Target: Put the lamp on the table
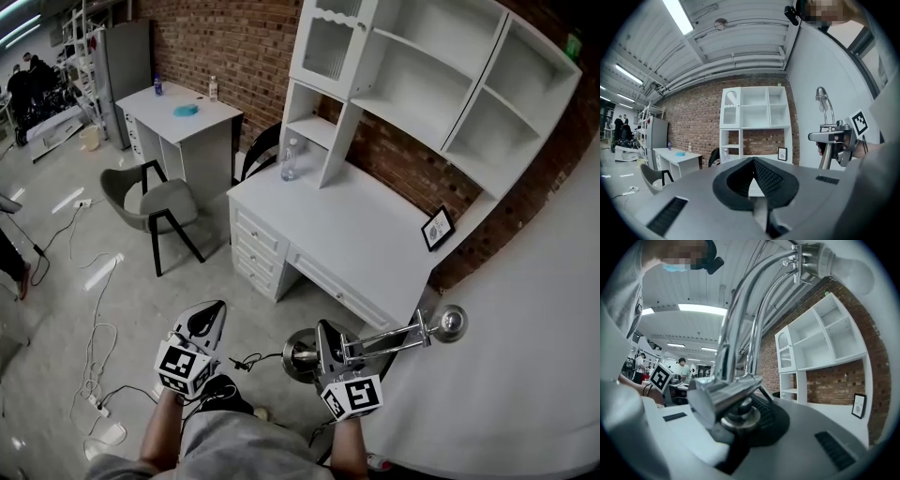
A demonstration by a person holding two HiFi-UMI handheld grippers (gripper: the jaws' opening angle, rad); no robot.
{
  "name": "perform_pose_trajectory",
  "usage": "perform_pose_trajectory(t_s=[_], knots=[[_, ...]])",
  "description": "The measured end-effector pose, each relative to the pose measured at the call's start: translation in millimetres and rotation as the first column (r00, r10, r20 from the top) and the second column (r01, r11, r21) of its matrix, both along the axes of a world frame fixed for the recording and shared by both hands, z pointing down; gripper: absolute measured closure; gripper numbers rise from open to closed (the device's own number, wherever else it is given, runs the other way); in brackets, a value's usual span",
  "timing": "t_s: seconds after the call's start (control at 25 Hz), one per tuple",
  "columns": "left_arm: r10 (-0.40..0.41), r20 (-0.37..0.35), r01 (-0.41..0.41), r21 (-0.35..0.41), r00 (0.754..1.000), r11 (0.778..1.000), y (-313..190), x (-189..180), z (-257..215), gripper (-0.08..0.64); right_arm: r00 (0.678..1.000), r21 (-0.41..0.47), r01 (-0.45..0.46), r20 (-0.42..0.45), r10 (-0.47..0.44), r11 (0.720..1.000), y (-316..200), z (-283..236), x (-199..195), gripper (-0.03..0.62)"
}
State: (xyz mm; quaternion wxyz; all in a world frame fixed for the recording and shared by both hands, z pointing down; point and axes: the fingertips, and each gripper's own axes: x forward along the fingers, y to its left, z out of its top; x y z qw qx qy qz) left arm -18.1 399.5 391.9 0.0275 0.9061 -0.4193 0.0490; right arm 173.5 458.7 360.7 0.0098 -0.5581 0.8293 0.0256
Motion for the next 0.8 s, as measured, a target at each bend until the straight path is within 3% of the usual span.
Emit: perform_pose_trajectory(t_s=[0.32,0.8], knots=[[-0.045,0.003,0.045,-0.011,0.999,0.999,-41.4,-9.9,7.3,0.559,0.999,-0.013,0.038,0.006,-0.038,0.999,-46.8,6.1,-5.2,0.574],[-0.011,-0.002,0.011,-0.010,1.000,1.000,-169.0,-29.3,5.1,0.559,0.999,-0.034,-0.030,0.018,0.030,0.999,-152.5,8.7,-11.0,0.574]])
